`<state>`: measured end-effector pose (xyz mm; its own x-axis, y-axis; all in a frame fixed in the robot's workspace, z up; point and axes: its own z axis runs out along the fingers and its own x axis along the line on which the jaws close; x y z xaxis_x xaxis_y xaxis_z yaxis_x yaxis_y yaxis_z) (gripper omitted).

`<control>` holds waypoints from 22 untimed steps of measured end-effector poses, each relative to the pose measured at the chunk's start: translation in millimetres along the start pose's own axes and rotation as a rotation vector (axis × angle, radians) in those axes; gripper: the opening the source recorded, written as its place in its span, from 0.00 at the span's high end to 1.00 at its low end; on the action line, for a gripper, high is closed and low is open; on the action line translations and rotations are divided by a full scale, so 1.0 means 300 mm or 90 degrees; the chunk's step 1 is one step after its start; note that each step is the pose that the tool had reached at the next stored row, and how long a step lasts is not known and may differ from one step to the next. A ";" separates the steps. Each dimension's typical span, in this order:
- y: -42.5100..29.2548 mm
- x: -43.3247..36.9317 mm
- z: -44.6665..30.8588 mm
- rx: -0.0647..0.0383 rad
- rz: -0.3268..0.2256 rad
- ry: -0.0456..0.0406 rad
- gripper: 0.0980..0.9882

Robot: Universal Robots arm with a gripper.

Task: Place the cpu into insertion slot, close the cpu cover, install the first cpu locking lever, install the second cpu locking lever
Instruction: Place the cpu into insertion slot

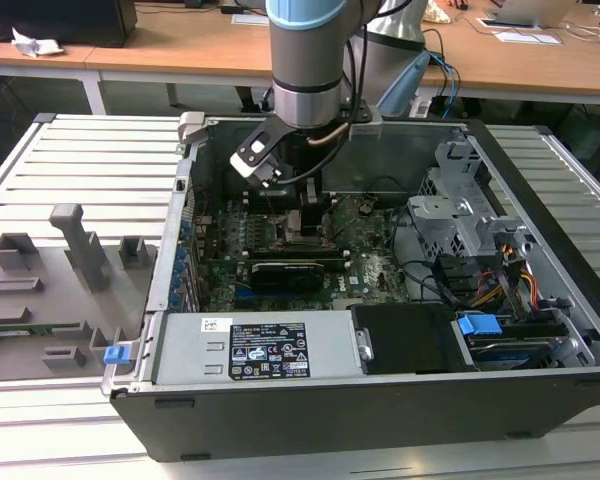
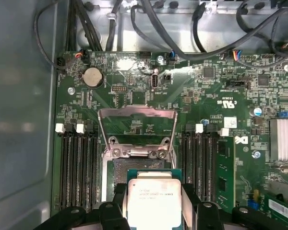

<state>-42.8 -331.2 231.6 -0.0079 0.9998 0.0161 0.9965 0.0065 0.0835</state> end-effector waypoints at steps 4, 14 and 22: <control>-0.004 0.016 0.027 0.000 0.008 -0.0008 0.51; -0.007 0.027 0.064 0.000 0.017 -0.0049 0.51; -0.009 0.041 0.086 0.000 0.017 -0.0121 0.51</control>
<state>-43.3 -318.6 205.9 0.0197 0.9998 -0.0006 0.9963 -0.0196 0.0834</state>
